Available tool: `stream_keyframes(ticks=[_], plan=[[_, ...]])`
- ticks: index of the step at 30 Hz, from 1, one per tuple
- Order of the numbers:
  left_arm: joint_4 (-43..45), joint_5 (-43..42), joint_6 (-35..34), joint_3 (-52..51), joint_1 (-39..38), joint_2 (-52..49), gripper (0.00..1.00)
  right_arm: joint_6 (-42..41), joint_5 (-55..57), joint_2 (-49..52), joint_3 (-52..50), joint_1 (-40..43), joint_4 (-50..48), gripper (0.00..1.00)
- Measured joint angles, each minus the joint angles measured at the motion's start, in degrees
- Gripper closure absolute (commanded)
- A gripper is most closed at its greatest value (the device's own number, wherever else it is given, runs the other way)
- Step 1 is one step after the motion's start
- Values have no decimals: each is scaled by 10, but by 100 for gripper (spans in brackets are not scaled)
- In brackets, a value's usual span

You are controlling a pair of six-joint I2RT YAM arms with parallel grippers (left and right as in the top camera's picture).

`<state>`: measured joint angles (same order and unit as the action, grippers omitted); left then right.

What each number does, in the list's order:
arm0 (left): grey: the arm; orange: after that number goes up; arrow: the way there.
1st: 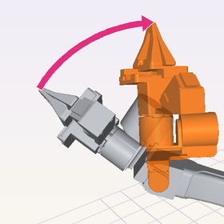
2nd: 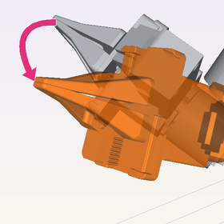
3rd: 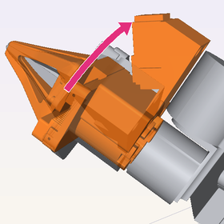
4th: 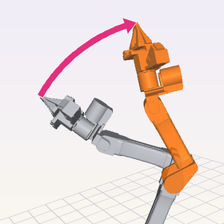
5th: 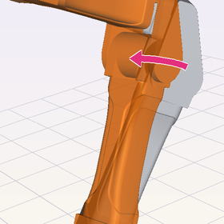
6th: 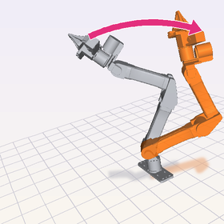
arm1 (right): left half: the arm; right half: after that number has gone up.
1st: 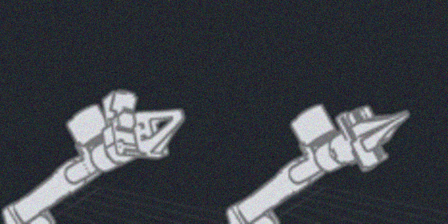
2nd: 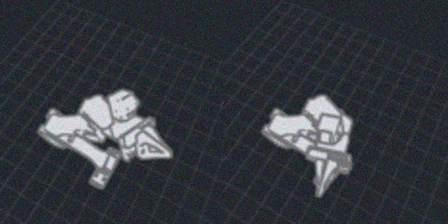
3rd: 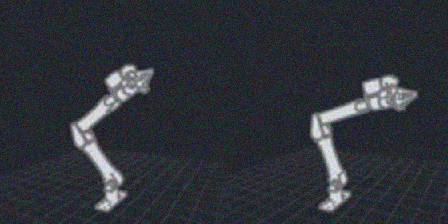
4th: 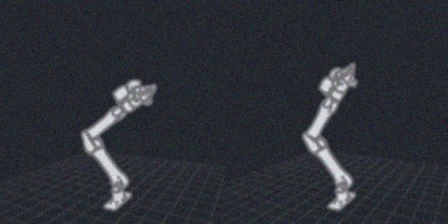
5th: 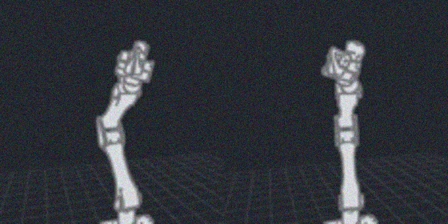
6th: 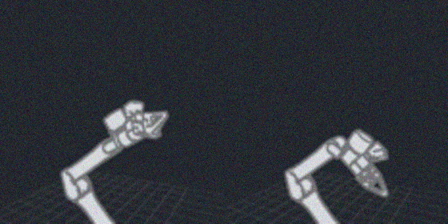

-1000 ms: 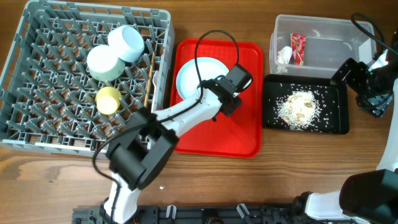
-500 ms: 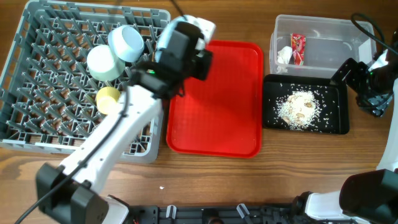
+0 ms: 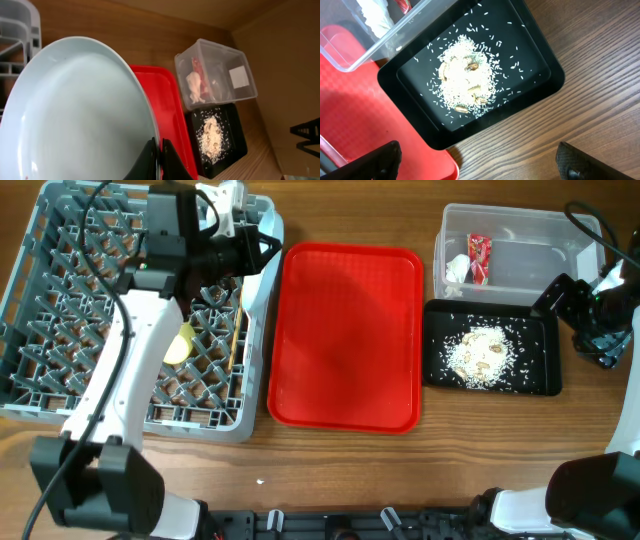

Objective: Sort waste into correct bins and load items into the dishwasher rack

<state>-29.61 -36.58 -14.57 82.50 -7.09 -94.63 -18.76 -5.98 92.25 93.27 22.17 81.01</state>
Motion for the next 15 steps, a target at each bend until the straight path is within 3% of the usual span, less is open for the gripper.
stream_keyframes(ticks=[3,5,8,9,10,15], plan=[[0,4,-2,0,14,-27,95,0,0,0,0,0,0,0],[0,23,-2,0,25,-34,69,0,0,0,0,0,0,0],[9,70,-9,0,48,-37,42,0,0,0,0,0,0,0],[13,78,-11,0,54,-37,18,0,0,0,0,0,0,0],[14,84,-6,0,60,-37,0,5,0,0,0,0,2,0],[-30,127,30,1,65,0,0,69,-59,0,0,-12,-14,0]])
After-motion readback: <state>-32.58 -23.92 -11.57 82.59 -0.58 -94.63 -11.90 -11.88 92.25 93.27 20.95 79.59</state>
